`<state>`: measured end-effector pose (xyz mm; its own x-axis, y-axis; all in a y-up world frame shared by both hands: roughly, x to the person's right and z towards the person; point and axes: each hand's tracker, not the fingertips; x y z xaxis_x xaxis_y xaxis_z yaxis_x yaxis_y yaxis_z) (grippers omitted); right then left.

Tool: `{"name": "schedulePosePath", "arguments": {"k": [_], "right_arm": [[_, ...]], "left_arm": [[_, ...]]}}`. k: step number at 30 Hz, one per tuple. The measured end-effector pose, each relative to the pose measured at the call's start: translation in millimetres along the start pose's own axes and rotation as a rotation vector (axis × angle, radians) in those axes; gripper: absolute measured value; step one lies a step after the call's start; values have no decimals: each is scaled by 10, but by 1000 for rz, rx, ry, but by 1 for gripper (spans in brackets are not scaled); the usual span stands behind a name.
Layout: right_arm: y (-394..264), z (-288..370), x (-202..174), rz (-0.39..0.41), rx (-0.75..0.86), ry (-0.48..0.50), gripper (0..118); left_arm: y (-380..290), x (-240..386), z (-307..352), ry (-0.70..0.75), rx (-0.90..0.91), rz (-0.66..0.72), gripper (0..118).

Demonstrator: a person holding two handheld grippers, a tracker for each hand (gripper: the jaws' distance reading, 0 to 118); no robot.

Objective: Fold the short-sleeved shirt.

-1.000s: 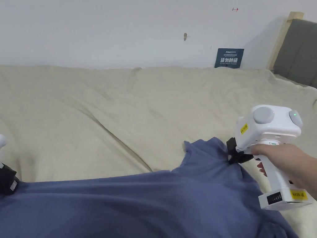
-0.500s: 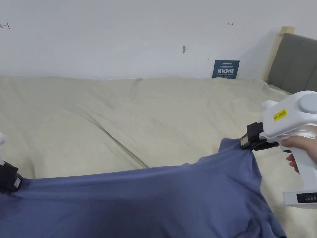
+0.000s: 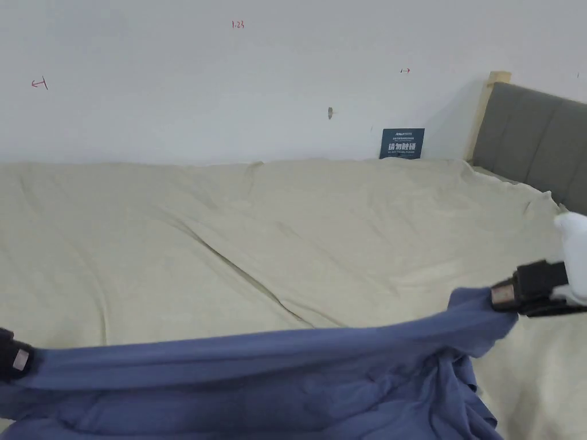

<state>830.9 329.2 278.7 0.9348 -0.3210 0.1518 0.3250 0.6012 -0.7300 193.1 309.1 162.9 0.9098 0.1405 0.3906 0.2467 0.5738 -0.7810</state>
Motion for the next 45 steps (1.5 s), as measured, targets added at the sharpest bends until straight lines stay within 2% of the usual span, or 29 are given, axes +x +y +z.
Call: {"name": "schedulePosePath", "arguments": {"k": [5,10,15,16,17,18,19,20,21,23,24,28,30,33,34,35,36,37,38,39,40,41,45], "right_arm": [[-756,42,173,-21,-32,-8,0],[-1264,-391,434,-122,-101,-50,0],[-1432,-619,362,-63,-107,-118,1],[-1421,-626,356,-23,-106,-149,5],[-1425,-623,316,3,-101,-174,21],[-1426,-598,278,28,-81,-200,58],[-1421,-555,240,63,-50,-247,89],[-1388,-519,245,95,-25,-286,106],[-1380,-450,221,122,13,-281,108],[-1339,-244,106,166,92,-261,108],[-1318,-125,4,179,123,-240,108],[-1321,224,-514,198,283,-119,108],[-1407,317,-809,220,433,-127,108],[-1588,379,-1258,293,670,-66,106],[-1652,393,-1384,302,727,-37,100],[-1709,396,-1504,299,781,-25,83],[-1750,396,-1598,299,812,-13,42],[-1782,382,-1692,306,828,-7,2],[-1806,358,-1774,318,837,-21,0],[-1855,345,-1826,329,859,-31,0],[-1858,325,-1844,350,855,4,0],[-1876,314,-1881,367,855,13,0],[-1937,348,-1937,372,921,-22,0]], "left_arm": [[-691,109,21,-40,-11,29,9],[-1163,18,-299,-69,-25,153,9],[-1367,-6,-495,-42,-55,196,13],[-1388,-7,-496,-40,-55,198,16],[-1383,-12,-486,-34,-54,199,22],[-1382,-11,-454,-31,-45,202,44],[-1370,0,-405,-26,-37,201,70],[-1361,19,-336,-17,-7,189,95],[-1338,54,-254,9,43,168,117],[-1299,144,-60,68,147,118,118],[-1271,189,82,62,231,108,118],[-1181,451,455,23,369,114,118],[-1158,633,544,7,456,112,118],[-1195,961,621,35,615,99,118],[-1225,1048,640,24,666,90,116],[-1253,1116,653,6,707,82,112],[-1274,1175,659,-1,728,76,97],[-1276,1250,636,9,747,72,75],[-1286,1311,622,30,760,66,42],[-1293,1369,602,74,770,52,0],[-1311,1423,575,130,760,49,0],[-1313,1431,529,119,814,32,0],[-1350,1504,537,114,847,36,0]]}}
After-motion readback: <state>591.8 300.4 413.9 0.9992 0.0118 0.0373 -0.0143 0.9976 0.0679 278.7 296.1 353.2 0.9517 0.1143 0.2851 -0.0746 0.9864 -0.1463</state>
